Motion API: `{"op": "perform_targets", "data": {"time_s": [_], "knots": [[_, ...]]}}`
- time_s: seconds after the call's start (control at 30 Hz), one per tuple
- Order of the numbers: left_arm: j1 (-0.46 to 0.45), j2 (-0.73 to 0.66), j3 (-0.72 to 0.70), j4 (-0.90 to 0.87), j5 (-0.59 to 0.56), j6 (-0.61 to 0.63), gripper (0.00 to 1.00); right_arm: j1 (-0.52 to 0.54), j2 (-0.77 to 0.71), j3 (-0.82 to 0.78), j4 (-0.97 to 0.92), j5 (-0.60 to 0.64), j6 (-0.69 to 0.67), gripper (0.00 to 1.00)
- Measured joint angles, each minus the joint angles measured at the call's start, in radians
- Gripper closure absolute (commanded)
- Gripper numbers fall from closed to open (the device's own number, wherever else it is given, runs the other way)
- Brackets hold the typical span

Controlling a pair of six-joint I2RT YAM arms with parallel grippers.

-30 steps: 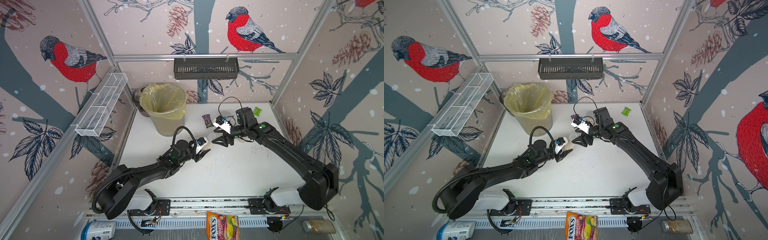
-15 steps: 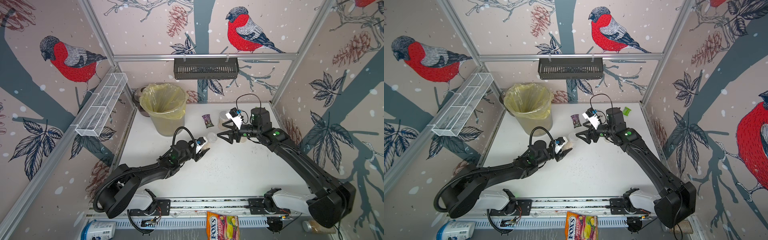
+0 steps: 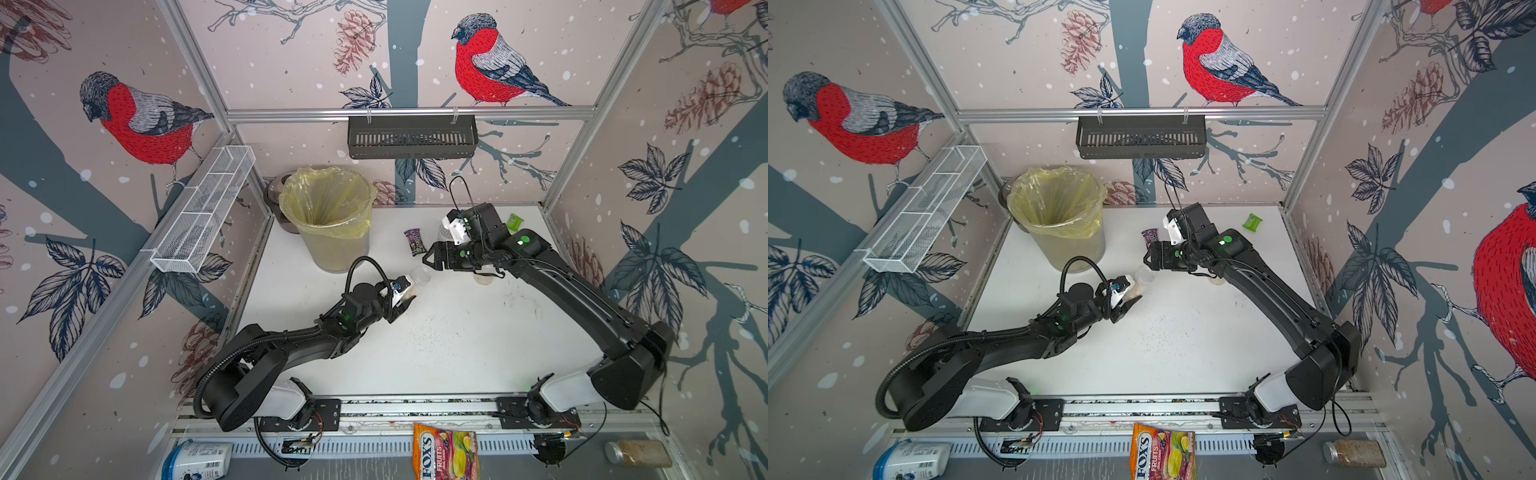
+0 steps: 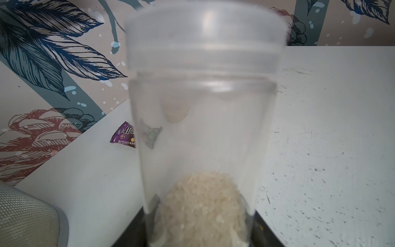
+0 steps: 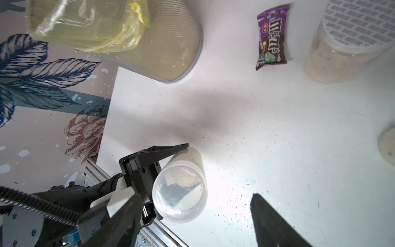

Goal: Empty moldy rice from jars
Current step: Unscrew the lid from the jar.

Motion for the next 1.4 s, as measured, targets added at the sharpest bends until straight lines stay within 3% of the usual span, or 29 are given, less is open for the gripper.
{"op": "perform_targets", "data": {"time_s": [0.67,1.03,1.4], "knots": [[-0.001,0.026,0.013,0.0,0.001,0.003,1.0,0.056,0.096,0.031,-0.041,-0.024,0.05,0.21],[-0.001,0.029,0.011,0.0,0.001,0.004,1.0,0.077,0.122,0.048,-0.05,-0.018,0.047,0.31],[-0.001,0.031,0.011,0.0,0.0,0.014,1.0,0.08,0.123,0.031,-0.065,-0.01,0.04,0.34]]}}
